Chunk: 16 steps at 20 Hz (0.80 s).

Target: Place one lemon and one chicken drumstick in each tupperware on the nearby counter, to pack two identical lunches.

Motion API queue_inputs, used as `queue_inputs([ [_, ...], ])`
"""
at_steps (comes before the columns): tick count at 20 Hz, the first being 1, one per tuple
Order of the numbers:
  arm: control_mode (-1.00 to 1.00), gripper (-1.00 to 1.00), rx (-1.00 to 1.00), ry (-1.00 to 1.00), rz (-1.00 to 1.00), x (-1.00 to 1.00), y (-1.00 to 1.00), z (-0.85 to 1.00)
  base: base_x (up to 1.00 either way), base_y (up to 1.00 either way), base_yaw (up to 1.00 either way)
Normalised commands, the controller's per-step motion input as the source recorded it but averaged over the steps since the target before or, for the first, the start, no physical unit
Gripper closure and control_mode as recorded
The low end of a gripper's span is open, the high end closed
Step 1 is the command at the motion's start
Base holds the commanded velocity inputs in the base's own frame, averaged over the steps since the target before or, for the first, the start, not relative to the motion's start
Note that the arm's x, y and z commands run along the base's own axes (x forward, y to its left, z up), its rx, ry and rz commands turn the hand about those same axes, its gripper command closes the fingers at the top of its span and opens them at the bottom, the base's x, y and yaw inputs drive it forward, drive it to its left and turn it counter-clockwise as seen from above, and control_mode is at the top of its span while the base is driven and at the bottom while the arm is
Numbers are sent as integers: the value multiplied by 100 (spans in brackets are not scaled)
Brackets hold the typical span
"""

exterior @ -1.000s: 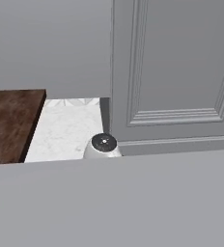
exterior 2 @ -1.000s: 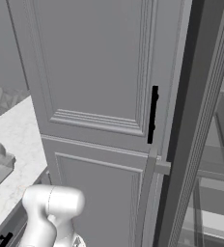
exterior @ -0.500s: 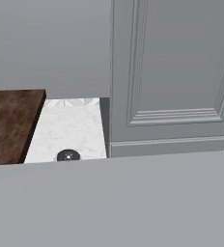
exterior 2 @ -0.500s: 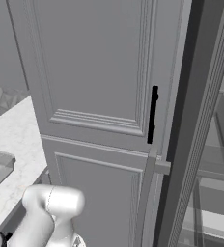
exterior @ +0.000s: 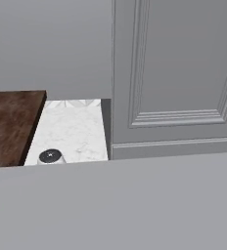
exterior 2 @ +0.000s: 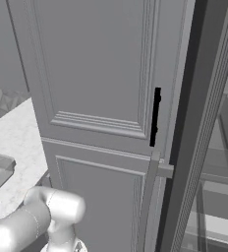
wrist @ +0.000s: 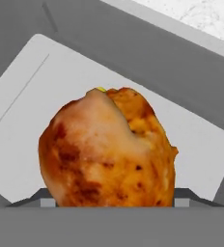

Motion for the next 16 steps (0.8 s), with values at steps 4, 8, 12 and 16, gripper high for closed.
queue_inputs([
  [4, -100, 100, -3, 4, 0, 3, 35, -28, 0, 0, 0],
  [8, -100, 100, -4, -3, 9, 0, 42, -7, 0, 0, 0],
  [12, -100, 100, -7, 0, 11, 3, 11, -2, 0, 0, 0],
  [16, -100, 100, -7, 0, 28, 2, 0, -8, 0, 0, 0],
])
